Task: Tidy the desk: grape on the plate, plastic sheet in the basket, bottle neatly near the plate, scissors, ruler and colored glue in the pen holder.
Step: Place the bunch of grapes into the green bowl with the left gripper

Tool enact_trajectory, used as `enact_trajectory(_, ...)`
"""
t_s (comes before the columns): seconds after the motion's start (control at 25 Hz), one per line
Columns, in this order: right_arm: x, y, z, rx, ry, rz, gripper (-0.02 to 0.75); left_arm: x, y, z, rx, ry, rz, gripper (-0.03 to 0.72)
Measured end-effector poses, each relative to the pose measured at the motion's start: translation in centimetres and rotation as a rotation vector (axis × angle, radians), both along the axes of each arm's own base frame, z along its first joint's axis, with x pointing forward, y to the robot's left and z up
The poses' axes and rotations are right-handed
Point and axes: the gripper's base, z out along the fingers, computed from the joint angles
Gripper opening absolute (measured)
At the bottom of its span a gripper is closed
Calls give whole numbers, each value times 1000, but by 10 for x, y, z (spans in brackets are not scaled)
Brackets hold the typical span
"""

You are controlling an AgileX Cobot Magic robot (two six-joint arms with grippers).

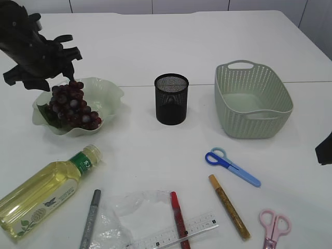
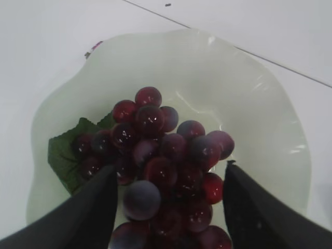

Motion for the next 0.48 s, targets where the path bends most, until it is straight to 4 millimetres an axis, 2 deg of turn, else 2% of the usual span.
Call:
enact_trajectory(0.12, 0, 0, 0, 0, 0, 0, 552, -2, 0, 13, 3, -35, -17, 475)
enact_trajectory(0.24, 0, 0, 0, 0, 0, 0, 552, -8, 2, 37, 27, -91, -63, 475)
enact_trajectory(0.48, 0, 0, 0, -5, 0, 11, 552, -31, 10, 82, 154, -122, -192, 476)
